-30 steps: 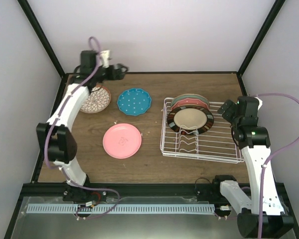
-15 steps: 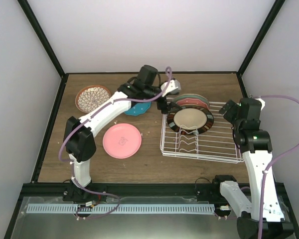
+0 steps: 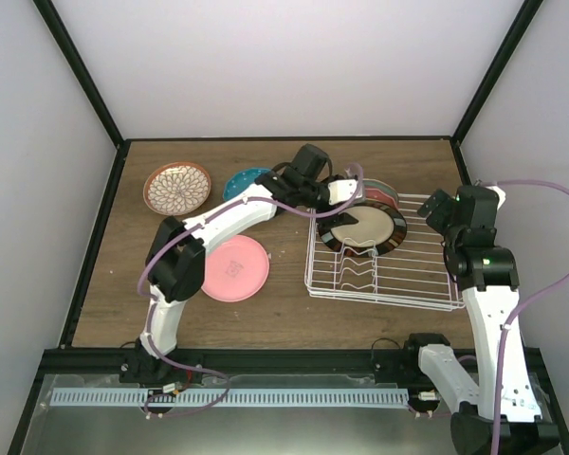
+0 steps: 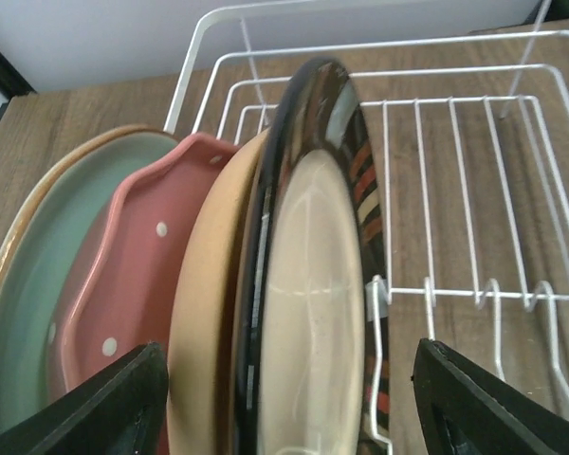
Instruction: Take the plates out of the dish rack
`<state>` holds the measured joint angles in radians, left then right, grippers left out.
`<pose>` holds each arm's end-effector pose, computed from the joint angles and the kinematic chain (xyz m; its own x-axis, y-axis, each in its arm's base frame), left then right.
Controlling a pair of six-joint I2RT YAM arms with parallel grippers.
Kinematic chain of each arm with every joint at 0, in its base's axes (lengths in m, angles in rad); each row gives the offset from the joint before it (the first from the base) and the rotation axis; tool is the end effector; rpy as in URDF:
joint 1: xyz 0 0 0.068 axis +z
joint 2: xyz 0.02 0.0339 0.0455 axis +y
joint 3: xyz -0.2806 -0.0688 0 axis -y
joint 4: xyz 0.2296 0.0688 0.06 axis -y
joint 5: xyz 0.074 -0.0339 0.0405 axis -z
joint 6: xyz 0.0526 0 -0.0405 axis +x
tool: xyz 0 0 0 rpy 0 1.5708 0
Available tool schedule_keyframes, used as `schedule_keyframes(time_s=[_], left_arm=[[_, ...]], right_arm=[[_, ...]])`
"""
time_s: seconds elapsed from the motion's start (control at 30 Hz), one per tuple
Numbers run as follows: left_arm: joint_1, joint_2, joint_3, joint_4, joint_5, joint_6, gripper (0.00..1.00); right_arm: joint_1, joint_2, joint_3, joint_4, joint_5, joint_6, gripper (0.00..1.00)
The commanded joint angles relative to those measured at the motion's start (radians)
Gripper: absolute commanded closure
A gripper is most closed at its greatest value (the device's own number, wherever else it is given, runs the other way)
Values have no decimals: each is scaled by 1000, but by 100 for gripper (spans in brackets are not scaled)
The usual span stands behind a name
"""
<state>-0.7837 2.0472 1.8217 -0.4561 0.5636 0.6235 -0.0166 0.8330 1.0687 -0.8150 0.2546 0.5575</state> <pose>0.3186 -0.3572 0.2954 0.1577 0.5397 -0.8270 0.9836 -0.0113 0.1802 0.1448 -0.0157 0.3647 -0.3445 0.5178 -0.7831 0.4821 0.8133 0.3257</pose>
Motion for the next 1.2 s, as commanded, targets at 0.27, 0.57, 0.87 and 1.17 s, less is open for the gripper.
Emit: schedule_keyframes(time_s=[0.27, 0.57, 0.87, 1.17], left_arm=[[-49, 19, 42, 94, -134, 40, 79], [-104, -74, 17, 185, -267, 29, 96], [-127, -159, 55, 199, -278, 28, 96], [-125, -226, 52, 180, -287, 12, 96]], right_arm=[[-5, -28, 49, -28, 34, 6, 0], [-5, -40, 24, -28, 22, 23, 0], [-5, -40, 9, -12, 6, 24, 0], [-5, -36, -5, 2, -11, 19, 0]])
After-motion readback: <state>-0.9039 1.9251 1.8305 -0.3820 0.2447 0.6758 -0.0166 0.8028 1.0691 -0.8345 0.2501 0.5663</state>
